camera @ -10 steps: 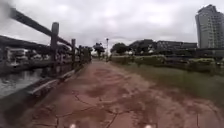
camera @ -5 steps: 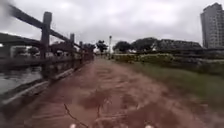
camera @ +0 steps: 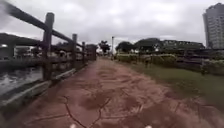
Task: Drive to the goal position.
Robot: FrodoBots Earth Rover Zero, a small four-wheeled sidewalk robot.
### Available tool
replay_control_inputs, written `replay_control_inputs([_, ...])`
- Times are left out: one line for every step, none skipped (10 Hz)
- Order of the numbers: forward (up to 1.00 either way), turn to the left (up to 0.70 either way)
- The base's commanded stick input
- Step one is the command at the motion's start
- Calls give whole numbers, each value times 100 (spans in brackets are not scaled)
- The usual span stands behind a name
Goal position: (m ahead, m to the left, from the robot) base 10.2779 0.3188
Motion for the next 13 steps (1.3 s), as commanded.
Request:
replay_control_inputs([85,1])
replay_control_inputs([85,1])
replay_control_inputs([85,1])
replay_control_inputs([85,1])
replay_control_inputs([85,1])
replay_control_inputs([85,0])
replay_control_inputs([85,-2])
replay_control_inputs([85,-18])
replay_control_inputs([85,-32])
replay_control_inputs([85,-33])
replay_control_inputs([85,-33])
replay_control_inputs([85,-32])
replay_control_inputs([85,-29])
